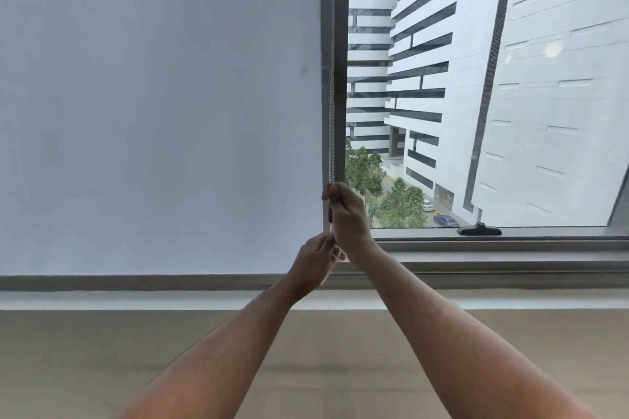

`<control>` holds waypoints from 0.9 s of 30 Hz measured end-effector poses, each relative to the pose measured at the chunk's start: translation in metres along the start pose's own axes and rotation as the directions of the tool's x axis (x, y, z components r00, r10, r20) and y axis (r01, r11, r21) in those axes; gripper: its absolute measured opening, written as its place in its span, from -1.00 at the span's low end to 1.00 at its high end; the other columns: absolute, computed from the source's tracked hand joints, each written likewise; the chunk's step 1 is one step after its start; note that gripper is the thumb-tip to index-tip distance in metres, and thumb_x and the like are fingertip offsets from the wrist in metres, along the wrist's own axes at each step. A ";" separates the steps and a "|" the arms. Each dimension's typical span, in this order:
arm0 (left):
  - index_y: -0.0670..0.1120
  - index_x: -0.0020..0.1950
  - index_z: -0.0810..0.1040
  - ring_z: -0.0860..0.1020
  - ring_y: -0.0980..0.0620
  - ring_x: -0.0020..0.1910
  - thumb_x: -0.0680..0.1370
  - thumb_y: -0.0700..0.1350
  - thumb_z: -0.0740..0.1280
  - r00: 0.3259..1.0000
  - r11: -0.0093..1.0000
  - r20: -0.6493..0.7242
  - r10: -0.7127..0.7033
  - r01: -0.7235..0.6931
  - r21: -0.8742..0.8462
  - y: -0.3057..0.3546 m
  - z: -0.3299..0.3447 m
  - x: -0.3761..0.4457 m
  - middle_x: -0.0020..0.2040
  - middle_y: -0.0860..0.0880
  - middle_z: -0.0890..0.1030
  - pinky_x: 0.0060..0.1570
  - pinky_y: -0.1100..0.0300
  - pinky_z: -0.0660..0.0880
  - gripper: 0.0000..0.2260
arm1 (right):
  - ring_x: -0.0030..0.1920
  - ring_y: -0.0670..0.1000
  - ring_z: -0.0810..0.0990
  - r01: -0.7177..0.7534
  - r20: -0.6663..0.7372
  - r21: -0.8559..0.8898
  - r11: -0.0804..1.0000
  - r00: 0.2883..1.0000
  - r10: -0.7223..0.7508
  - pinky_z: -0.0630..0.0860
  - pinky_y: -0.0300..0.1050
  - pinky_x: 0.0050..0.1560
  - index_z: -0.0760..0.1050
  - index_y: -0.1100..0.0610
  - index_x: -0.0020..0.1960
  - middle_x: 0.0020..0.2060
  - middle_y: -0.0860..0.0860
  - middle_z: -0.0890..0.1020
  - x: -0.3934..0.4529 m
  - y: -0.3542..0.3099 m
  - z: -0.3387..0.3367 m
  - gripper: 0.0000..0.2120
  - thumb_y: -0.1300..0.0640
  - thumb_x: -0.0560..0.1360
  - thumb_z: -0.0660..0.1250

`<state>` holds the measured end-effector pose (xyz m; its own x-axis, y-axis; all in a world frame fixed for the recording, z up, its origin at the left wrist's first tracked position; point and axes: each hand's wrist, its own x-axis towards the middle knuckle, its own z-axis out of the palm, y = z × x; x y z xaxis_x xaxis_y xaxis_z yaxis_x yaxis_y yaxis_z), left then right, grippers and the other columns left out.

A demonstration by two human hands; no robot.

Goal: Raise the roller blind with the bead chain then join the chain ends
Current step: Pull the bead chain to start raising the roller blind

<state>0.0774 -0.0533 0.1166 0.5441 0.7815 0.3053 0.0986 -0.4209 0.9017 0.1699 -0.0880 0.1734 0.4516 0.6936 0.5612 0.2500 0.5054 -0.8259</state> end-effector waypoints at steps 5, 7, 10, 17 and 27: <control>-0.21 0.19 0.59 0.63 0.02 -0.04 0.72 -0.08 0.05 0.980 0.973 -0.195 0.028 -0.071 -0.218 0.051 -0.033 0.033 0.01 -0.24 0.68 0.02 0.09 0.56 -0.64 | -0.35 -0.15 0.49 0.089 0.044 -0.234 0.968 0.996 -0.080 0.44 -0.12 -0.27 0.49 -0.10 -0.19 -0.36 -0.20 0.57 -0.008 0.023 0.000 -0.67 0.20 0.68 0.19; -0.20 0.22 0.57 0.64 -0.08 0.02 0.74 0.02 -0.01 0.983 0.952 -0.178 0.044 -0.096 -0.290 0.085 -0.039 0.040 0.07 -0.26 0.69 0.05 0.09 0.54 -0.56 | -0.29 0.04 0.52 0.077 0.051 -0.306 0.949 0.997 -0.064 0.47 0.07 -0.18 0.46 -0.15 -0.22 -0.32 -0.22 0.58 -0.015 0.039 -0.002 -0.68 0.15 0.63 0.17; -0.12 0.13 0.58 0.65 -0.10 0.00 0.73 0.11 -0.06 0.989 0.915 -0.116 0.092 -0.130 -0.382 0.131 -0.040 0.052 0.02 -0.20 0.69 0.07 0.06 0.53 -0.52 | -0.22 0.06 0.57 0.091 0.089 -0.354 0.931 0.994 -0.063 0.53 0.08 -0.04 0.45 -0.13 -0.21 -0.27 -0.26 0.60 -0.029 0.055 -0.004 -0.75 0.06 0.62 0.16; 0.02 -0.49 0.26 0.20 0.02 -0.58 0.70 0.20 0.05 0.954 0.921 -0.287 0.089 -0.189 -0.342 0.155 -0.028 0.057 -0.53 -0.03 0.26 -0.46 0.19 0.23 -0.43 | -0.37 -0.13 0.47 0.126 0.146 -0.431 0.894 0.987 -0.069 0.46 -0.02 -0.20 0.44 -0.19 -0.22 -0.31 -0.33 0.59 -0.028 0.059 -0.014 -0.67 0.13 0.66 0.20; 0.00 -0.51 0.27 0.22 -0.02 -0.56 0.68 0.18 0.06 0.930 0.943 -0.328 0.167 -0.248 -0.223 0.113 -0.006 0.039 -0.55 -0.04 0.26 -0.35 0.00 0.26 -0.43 | -0.32 -0.05 0.60 0.145 0.430 -0.757 0.637 0.845 0.319 0.46 -0.08 -0.24 0.60 -0.11 -0.19 -0.29 -0.05 0.69 -0.003 0.023 -0.036 -0.74 0.06 0.64 0.28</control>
<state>0.1054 -0.0676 0.2326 0.2489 0.8074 0.5350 -0.2276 -0.4881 0.8426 0.2057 -0.0965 0.1506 0.0932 0.9678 0.2339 0.8732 0.0334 -0.4861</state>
